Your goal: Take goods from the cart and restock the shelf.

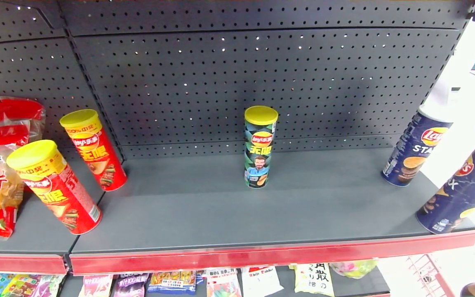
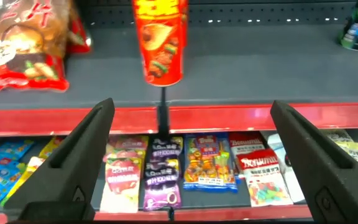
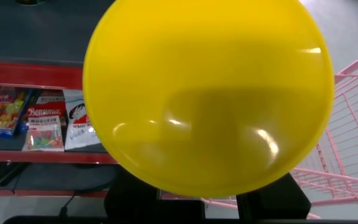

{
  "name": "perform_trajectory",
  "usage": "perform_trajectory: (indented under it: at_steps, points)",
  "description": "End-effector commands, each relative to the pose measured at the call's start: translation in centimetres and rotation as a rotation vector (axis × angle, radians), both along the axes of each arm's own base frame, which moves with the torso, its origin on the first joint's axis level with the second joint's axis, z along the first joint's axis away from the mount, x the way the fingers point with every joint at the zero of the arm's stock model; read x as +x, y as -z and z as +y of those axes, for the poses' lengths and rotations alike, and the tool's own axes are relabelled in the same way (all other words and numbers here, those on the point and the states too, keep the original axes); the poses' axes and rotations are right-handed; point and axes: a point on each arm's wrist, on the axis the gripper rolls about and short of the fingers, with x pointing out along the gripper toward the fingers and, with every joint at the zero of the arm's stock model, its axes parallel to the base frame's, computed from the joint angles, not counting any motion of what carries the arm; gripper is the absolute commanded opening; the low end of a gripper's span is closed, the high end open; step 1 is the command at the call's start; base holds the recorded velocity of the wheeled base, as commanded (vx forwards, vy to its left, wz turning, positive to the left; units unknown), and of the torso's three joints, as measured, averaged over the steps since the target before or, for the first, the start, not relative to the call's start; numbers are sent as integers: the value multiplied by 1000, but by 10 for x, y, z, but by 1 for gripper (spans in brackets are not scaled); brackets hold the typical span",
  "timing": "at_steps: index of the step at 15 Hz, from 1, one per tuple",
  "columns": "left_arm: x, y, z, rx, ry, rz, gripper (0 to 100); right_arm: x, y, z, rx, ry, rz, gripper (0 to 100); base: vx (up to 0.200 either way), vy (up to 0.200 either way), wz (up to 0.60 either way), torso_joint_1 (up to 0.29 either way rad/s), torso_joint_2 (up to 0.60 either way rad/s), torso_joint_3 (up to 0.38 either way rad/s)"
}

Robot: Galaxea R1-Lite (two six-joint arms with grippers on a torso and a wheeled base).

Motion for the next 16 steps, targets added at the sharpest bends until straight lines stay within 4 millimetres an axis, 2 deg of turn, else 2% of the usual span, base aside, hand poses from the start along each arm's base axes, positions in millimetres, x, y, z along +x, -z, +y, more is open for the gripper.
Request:
perform_trajectory:
  at_steps: [1, 4, 6, 10, 12, 13, 14, 15, 16]
  points:
    - [0, 0, 0, 3, -1, 1, 100, -6, 2, -1, 3, -3, -41, 0, 0, 0, 0, 0, 0, 0]
    - [3, -1, 0, 17, 22, 38, 100, -13, 11, -1, -4, 8, -62, 0, 0, 0, 0, 0, 0, 0]
    - [3, -1, -1, 16, 58, 38, 100, -16, 14, -1, -2, 9, 11, 0, 0, 0, 0, 0, 0, 0]
    - [3, -2, -1, 26, 87, 37, 100, 0, 16, 0, -1, 2, 115, 0, 0, 0, 0, 0, 0, 0]
    - [4, -2, -1, 38, 95, 44, 100, 4, 31, 0, -3, 6, 96, 0, 0, 0, 0, 0, 0, 0]
    - [2, -15, -2, 37, 130, 15, 100, 4, 43, 0, 2, 4, 84, 0, 0, 0, 0, 0, 0, 0]
    - [15, -65, -2, 8, 160, 53, 100, 2, 52, 0, 4, -3, 78, 0, 0, 0, 0, 0, 0, 0]
    - [27, -90, -3, -22, 162, 71, 100, 2, 57, 0, 7, -20, 80, 0, 0, 0, 0, 0, 0, 0]
    - [47, -130, -5, -29, 204, 71, 100, 4, 59, 1, 20, -77, 101, 0, 0, 0, 0, 0, 0, 0]
